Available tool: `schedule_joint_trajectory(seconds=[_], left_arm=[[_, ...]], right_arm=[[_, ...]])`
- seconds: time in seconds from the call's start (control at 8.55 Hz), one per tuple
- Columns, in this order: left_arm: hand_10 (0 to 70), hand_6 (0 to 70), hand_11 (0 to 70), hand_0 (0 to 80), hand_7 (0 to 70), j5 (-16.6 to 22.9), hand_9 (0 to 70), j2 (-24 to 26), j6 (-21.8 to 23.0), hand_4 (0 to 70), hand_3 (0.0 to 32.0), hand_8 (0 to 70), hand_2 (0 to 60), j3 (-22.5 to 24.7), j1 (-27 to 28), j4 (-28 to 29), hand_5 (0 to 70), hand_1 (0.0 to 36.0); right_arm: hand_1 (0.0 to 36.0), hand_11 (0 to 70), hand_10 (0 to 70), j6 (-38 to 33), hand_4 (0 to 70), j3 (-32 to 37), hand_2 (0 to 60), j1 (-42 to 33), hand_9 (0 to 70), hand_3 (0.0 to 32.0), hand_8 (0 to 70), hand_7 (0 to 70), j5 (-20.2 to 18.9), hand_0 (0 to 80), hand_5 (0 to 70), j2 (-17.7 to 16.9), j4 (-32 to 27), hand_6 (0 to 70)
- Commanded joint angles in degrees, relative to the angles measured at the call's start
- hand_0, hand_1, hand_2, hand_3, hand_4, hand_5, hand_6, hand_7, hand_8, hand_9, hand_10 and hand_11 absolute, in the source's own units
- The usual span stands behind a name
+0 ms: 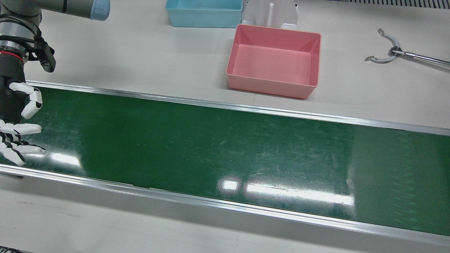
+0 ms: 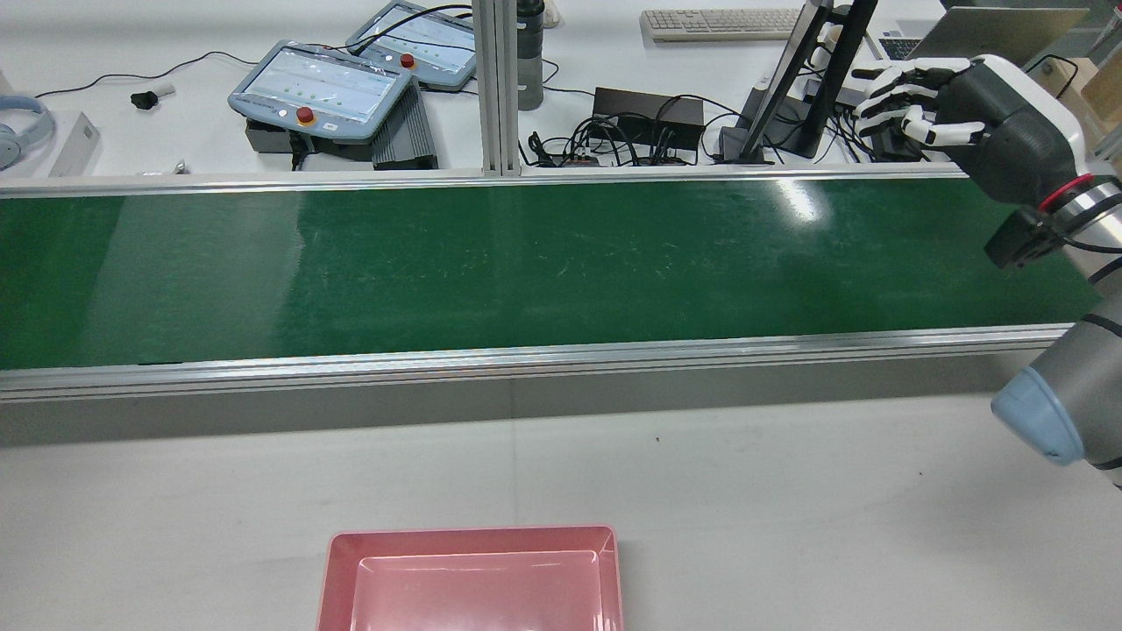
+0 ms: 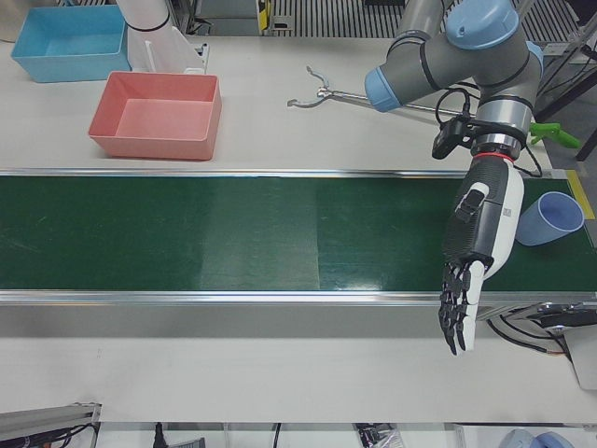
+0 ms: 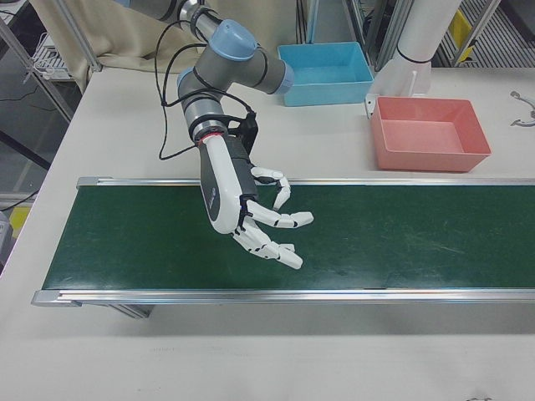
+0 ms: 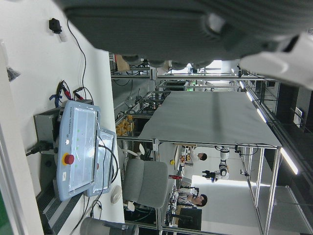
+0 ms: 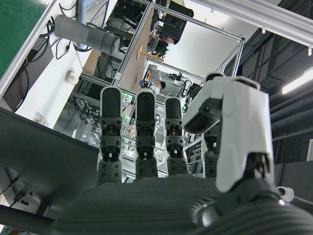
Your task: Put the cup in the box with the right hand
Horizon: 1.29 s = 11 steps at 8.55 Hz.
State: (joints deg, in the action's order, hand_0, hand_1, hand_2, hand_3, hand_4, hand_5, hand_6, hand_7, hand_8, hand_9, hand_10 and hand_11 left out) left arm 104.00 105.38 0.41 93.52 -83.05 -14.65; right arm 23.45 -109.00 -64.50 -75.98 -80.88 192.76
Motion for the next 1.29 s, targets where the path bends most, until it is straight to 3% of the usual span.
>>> schedule_joint_trajectory(seconds=[0.0, 0.35, 0.47, 0.7, 0.94, 1.05, 1.17], left_arm=[[0.0, 0.0, 0.0, 0.0, 0.0, 0.0, 0.0, 0.0, 0.0, 0.0, 0.0, 0.0, 0.0, 0.0, 0.0, 0.0, 0.0, 0.0], [0.0, 0.0, 0.0, 0.0, 0.0, 0.0, 0.0, 0.0, 0.0, 0.0, 0.0, 0.0, 0.0, 0.0, 0.0, 0.1, 0.0, 0.0], [0.0, 0.0, 0.0, 0.0, 0.0, 0.1, 0.0, 0.0, 0.0, 0.0, 0.0, 0.0, 0.0, 0.0, 0.0, 0.1, 0.0, 0.0], [0.0, 0.0, 0.0, 0.0, 0.0, 0.0, 0.0, 0.0, 0.0, 0.0, 0.0, 0.0, 0.0, 0.0, 0.0, 0.0, 0.0, 0.0], [0.0, 0.0, 0.0, 0.0, 0.0, 0.0, 0.0, 0.0, 0.0, 0.0, 0.0, 0.0, 0.0, -0.1, 0.0, 0.1, 0.0, 0.0], [0.0, 0.0, 0.0, 0.0, 0.0, 0.0, 0.0, 0.0, 0.0, 0.0, 0.0, 0.0, 0.0, 0.0, 0.0, 0.1, 0.0, 0.0], [0.0, 0.0, 0.0, 0.0, 0.0, 0.0, 0.0, 0.0, 0.0, 0.0, 0.0, 0.0, 0.0, 0.0, 0.0, 0.0, 0.0, 0.0]], right_arm=[[36.0, 70.0, 70.0, -0.3, 70.0, 0.1, 60.0, 0.0, 70.0, 0.0, 70.0, 70.0, -0.1, 80.0, 28.2, 0.0, 0.1, 42.0], [36.0, 70.0, 70.0, -0.6, 64.9, 0.0, 60.0, -0.2, 70.0, 0.0, 70.0, 70.0, 0.0, 80.0, 27.3, 0.0, 0.1, 39.3], [36.0, 70.0, 69.9, -0.6, 63.8, 0.0, 60.0, -0.4, 70.0, 0.0, 70.0, 70.0, 0.0, 77.3, 27.0, -0.1, 0.1, 38.7], [36.0, 70.0, 66.5, -1.2, 59.6, 0.0, 60.0, -0.6, 70.0, 0.0, 70.0, 70.0, 0.3, 62.7, 25.3, -0.2, 0.1, 36.3], [36.0, 70.0, 61.4, -3.3, 50.9, 0.1, 60.0, -0.9, 70.0, 0.0, 70.0, 70.0, 0.3, 62.4, 23.0, -0.7, -0.5, 32.7], [29.1, 63.6, 44.0, -3.7, 22.3, 0.0, 29.8, -0.7, 70.0, 0.0, 52.7, 42.0, 0.2, 60.0, 16.3, -0.6, -0.5, 19.2], [23.4, 29.7, 18.7, -3.6, 0.0, 0.0, 1.7, -0.4, 27.0, 0.0, 18.1, 1.3, -0.1, 55.9, 10.6, -0.6, -0.6, 5.6]])
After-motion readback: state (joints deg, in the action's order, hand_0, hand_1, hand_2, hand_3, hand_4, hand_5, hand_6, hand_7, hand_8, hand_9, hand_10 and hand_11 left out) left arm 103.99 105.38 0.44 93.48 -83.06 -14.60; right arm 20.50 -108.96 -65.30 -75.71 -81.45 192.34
